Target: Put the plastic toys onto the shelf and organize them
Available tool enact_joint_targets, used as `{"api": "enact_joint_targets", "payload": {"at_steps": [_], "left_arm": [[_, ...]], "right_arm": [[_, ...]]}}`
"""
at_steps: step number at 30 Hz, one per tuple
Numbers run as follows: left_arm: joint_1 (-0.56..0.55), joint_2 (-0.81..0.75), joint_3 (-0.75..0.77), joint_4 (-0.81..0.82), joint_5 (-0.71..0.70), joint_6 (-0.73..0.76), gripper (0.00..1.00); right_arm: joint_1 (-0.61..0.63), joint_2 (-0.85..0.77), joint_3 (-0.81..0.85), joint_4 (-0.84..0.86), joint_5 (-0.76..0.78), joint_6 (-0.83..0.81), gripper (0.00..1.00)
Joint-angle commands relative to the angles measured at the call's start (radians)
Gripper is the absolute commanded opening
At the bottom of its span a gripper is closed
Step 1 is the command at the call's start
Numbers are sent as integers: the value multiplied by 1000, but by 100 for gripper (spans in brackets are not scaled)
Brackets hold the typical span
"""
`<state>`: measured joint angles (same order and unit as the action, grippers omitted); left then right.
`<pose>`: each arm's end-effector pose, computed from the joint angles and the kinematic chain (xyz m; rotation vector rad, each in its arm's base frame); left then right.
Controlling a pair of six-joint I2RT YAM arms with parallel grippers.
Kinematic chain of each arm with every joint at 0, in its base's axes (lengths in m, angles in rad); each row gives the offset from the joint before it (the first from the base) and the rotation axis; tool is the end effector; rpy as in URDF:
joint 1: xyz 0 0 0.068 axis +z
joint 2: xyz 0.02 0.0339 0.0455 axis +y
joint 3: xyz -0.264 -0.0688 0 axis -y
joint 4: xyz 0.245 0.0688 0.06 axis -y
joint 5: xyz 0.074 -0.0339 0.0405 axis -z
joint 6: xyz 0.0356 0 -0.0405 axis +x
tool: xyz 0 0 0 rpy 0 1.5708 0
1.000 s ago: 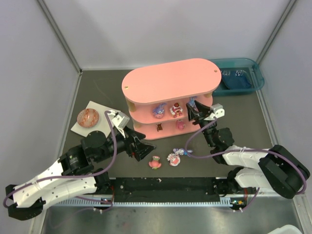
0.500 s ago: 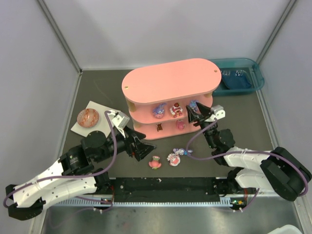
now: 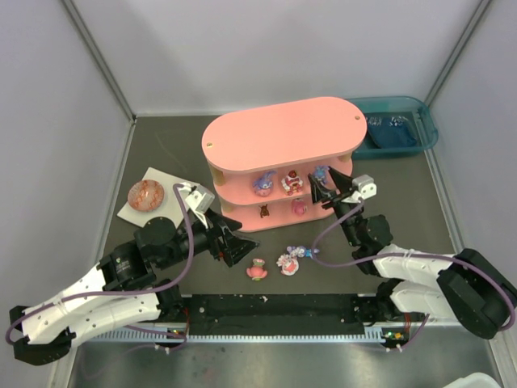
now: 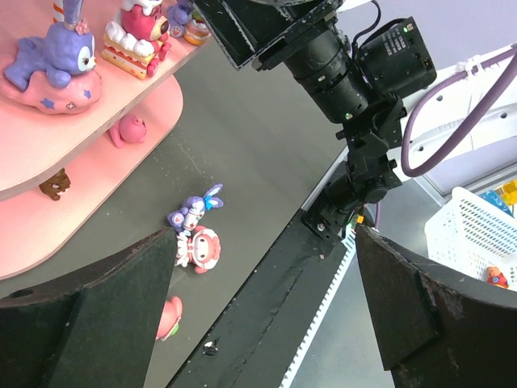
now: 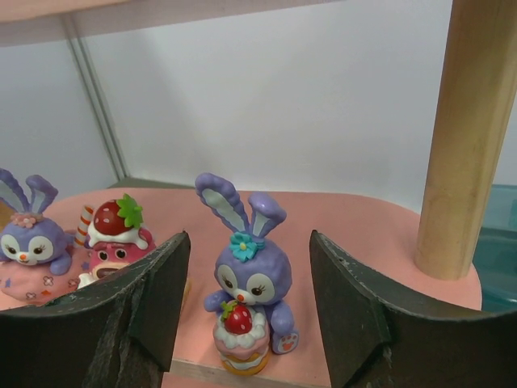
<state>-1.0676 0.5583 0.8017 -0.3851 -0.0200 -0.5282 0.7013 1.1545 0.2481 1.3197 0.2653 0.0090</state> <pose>0.0623 -0.1117 0.3552 0.4792 1.7940 -1.1402 0.1671 0.1289 0.2426 -0.1710 1.1732 0.4729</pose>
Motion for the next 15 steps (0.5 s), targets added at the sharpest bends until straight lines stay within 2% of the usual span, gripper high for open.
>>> {"api": "enact_joint_targets", "payload": {"at_steps": [1,10,14,15], "left_arm": [[-2,-5,-4,72,-6,14,97],[0,0,-4,80,-4,19,98],[-2,-1,-7,86,-8,17,98],[0,-4,-9,86,-9,19,98]], "right_arm": [[-11,-45,-13,288,-44,-32,61],[-13,-173,-90,260,-77,-43,64],[-11,-303,-104,144,-93,-34,65],[-11,-381,-101,59,-106,-30,68]]}}
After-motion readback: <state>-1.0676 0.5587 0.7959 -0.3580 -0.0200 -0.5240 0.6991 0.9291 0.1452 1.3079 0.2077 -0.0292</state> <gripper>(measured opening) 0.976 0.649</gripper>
